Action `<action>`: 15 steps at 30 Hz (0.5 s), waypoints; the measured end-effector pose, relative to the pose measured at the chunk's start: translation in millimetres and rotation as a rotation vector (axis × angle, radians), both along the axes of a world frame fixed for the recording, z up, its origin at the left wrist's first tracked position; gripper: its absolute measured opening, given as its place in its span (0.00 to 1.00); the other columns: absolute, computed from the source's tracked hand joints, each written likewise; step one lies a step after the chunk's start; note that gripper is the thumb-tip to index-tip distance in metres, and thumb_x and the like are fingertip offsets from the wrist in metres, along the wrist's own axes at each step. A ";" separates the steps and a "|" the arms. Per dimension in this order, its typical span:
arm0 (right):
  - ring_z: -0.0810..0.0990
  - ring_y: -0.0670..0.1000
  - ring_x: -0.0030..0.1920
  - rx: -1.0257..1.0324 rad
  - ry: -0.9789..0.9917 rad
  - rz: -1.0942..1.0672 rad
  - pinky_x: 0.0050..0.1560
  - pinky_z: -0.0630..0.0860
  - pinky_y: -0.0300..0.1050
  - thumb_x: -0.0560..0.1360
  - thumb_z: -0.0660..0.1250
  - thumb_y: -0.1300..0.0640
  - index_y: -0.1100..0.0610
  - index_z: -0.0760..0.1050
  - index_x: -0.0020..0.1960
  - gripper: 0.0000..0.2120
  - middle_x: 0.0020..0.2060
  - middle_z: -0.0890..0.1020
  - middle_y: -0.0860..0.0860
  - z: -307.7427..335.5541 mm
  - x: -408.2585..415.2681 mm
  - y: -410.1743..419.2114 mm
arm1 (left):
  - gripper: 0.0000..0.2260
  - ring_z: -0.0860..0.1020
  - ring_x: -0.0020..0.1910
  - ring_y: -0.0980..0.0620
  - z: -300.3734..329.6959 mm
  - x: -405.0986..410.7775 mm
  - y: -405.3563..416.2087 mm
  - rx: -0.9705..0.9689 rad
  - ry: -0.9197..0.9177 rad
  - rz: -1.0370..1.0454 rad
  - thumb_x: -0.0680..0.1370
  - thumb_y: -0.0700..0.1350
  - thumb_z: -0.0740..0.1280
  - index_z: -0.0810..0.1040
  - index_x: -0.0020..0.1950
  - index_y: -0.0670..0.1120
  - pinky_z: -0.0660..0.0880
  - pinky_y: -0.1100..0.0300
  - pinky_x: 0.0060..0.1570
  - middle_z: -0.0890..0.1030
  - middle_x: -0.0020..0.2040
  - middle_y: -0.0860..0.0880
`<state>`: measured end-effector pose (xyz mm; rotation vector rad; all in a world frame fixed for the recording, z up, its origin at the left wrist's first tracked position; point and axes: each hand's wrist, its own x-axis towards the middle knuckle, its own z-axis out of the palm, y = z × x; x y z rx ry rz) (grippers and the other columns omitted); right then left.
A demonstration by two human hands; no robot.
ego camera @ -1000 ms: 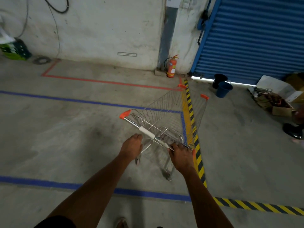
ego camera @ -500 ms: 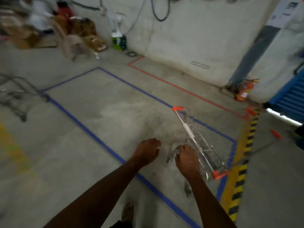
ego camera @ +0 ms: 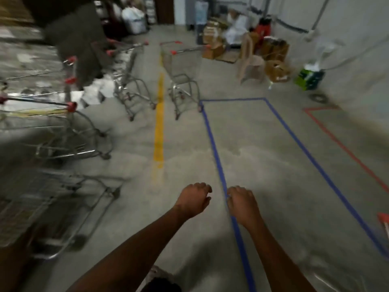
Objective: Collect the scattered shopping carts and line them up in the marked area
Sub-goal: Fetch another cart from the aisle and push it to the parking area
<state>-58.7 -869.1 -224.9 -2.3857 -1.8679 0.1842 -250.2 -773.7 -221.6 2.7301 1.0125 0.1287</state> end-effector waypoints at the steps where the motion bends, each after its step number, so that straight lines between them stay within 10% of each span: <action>1: 0.79 0.53 0.60 0.022 0.013 0.048 0.64 0.70 0.48 0.80 0.62 0.55 0.50 0.78 0.62 0.13 0.57 0.81 0.48 -0.6 -14.8 25.4 | 0.15 0.78 0.61 0.46 -0.2 -17.4 15.3 0.002 -0.005 0.052 0.83 0.53 0.61 0.74 0.67 0.51 0.74 0.52 0.58 0.79 0.62 0.49; 15: 0.79 0.51 0.58 0.089 0.085 0.510 0.63 0.69 0.49 0.79 0.63 0.54 0.49 0.78 0.58 0.10 0.54 0.81 0.46 1.7 -212.4 322.1 | 0.13 0.80 0.58 0.51 14.2 -225.4 220.5 -0.008 -0.060 0.645 0.82 0.52 0.64 0.76 0.65 0.52 0.76 0.55 0.52 0.81 0.59 0.54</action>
